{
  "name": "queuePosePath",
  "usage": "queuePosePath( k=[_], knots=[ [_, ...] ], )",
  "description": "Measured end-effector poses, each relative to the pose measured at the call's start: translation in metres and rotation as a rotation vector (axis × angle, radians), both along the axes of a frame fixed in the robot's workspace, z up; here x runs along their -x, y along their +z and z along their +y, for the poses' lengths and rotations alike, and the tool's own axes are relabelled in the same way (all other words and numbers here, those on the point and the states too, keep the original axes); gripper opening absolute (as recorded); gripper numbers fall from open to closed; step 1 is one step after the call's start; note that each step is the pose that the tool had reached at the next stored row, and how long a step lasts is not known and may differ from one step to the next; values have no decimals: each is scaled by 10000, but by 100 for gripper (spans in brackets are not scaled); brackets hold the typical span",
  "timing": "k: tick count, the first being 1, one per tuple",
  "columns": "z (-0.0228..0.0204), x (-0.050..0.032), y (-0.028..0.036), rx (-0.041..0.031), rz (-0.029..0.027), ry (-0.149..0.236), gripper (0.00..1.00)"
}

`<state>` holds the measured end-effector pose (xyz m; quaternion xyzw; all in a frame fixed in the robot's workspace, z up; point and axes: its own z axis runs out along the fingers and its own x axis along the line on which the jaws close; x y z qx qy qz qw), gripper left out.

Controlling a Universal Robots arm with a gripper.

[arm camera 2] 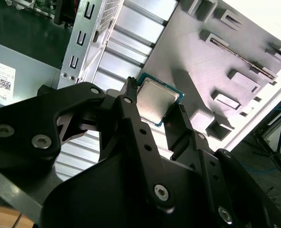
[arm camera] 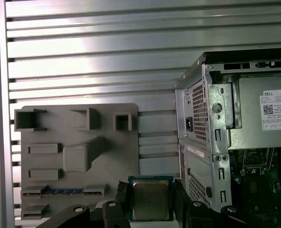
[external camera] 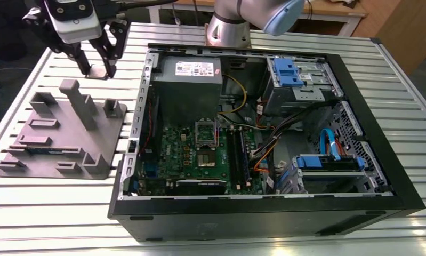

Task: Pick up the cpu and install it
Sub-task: 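Pick up the cpu and move it towards the insertion slot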

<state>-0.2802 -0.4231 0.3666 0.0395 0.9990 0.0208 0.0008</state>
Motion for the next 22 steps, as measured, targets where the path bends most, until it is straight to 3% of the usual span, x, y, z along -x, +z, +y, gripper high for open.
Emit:
queuePosePath(
  k=[22],
  knots=[
    [0,-160,0,0,0,0,47]
  ],
)
